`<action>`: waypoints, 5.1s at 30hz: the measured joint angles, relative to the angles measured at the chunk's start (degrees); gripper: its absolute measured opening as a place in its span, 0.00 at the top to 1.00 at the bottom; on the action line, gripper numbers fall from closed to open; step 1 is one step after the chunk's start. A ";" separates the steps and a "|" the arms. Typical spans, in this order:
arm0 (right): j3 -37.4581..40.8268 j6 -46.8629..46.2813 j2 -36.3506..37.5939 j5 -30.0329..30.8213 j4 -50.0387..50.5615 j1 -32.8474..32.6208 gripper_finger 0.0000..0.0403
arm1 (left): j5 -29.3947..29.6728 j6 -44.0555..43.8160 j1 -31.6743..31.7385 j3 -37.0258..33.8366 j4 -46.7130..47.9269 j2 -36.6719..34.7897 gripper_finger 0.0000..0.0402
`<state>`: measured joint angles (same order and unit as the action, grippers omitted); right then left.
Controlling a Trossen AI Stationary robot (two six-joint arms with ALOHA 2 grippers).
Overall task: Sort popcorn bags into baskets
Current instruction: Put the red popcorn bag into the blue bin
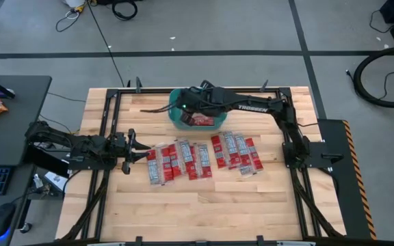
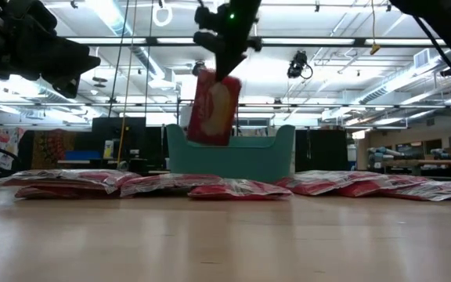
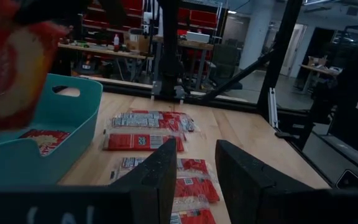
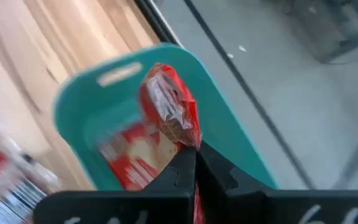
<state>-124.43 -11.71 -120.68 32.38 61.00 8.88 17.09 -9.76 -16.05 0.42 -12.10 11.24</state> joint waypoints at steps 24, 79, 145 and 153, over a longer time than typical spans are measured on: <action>9.91 -8.85 -0.07 -18.77 3.93 9.72 0.92 | 0.01 -0.02 0.00 0.00 0.00 -0.01 0.71; 20.46 -29.32 0.33 -11.11 20.61 -21.44 0.63 | 0.01 0.00 0.00 0.00 -0.02 -0.01 0.71; 13.23 -25.84 2.01 8.13 24.78 -26.00 0.97 | -0.01 0.00 0.00 0.00 -0.02 0.01 0.71; 1.19 -21.25 2.01 10.95 24.03 -20.86 0.98 | 0.00 0.00 0.00 0.00 -0.02 -0.01 0.71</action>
<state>-123.24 -32.96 -118.67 43.33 85.03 -11.98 17.09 -9.77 -16.05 0.43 -12.12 11.23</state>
